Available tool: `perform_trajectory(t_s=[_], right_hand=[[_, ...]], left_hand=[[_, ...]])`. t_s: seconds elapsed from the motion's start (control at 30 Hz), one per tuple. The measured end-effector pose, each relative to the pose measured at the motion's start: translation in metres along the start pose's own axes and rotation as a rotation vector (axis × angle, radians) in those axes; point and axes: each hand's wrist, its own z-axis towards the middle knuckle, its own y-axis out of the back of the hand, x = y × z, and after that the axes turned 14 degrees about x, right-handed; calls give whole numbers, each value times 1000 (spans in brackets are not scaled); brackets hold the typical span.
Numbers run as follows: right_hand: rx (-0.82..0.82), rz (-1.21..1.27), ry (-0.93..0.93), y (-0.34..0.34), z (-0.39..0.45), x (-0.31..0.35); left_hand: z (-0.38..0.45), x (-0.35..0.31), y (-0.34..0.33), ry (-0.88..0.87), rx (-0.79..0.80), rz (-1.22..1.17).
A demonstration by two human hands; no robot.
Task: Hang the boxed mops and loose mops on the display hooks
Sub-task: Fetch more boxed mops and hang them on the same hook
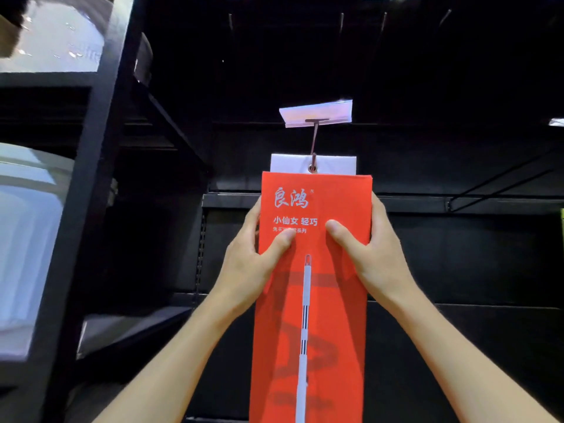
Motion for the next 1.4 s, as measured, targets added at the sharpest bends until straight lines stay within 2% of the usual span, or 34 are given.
perform_trajectory(t_s=[0.2, 0.43, 0.87, 1.4], right_hand=[[-59, 20, -13, -26, -42, -17], [-34, 51, -45, -34, -85, -31], [-65, 99, -36, -37, -81, -42], [-110, 124, -66, -53, -62, -72]], left_hand=[[-34, 10, -17, 18, -52, 39], [-65, 18, -44, 79, -169, 4], [-57, 22, -51, 70, -160, 12], [-33, 62, -46, 116, -115, 36]])
